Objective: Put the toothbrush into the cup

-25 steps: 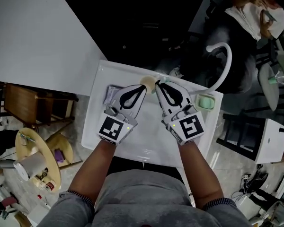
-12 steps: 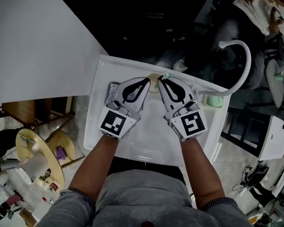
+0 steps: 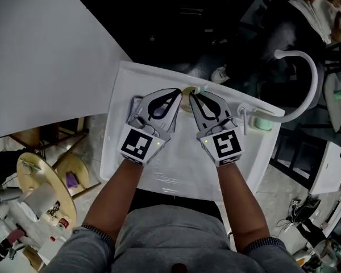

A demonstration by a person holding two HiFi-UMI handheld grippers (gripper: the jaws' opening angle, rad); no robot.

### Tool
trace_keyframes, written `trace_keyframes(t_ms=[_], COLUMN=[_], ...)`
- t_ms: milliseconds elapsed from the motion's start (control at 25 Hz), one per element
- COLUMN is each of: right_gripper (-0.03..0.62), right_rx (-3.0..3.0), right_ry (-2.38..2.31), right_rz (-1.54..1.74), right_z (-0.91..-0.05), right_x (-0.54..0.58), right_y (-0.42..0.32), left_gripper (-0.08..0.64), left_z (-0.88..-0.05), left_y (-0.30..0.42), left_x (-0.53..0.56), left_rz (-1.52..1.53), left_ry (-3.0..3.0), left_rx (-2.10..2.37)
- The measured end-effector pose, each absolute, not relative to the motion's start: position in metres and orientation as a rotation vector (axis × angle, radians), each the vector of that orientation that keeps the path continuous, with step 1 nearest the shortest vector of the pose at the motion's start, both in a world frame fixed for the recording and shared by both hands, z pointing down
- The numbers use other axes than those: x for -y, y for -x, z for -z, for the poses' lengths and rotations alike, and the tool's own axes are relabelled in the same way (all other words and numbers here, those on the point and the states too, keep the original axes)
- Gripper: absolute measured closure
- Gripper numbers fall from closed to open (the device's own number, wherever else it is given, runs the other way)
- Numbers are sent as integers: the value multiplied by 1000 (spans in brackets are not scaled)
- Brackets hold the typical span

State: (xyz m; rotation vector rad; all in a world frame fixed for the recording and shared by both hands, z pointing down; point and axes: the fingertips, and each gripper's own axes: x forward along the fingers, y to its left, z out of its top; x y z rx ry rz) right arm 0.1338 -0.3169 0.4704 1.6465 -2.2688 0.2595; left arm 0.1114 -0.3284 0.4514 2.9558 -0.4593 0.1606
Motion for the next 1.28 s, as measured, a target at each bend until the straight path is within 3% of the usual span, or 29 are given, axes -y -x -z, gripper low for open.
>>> trace_keyframes(t_ms=[600, 1280], right_gripper=[561, 531], right_rx=[2173, 2213], right_ry=[-1551, -1593], right_rz=[-299, -304], right_z=[-510, -489], right_x=[335, 331], right_y=[-126, -129], left_gripper=[561, 561], left_z=[-465, -467], left_y=[-111, -108], left_x=[341, 338], left_rz=[-152, -195], left_ry=[-2933, -2933], left_rx=[462, 446])
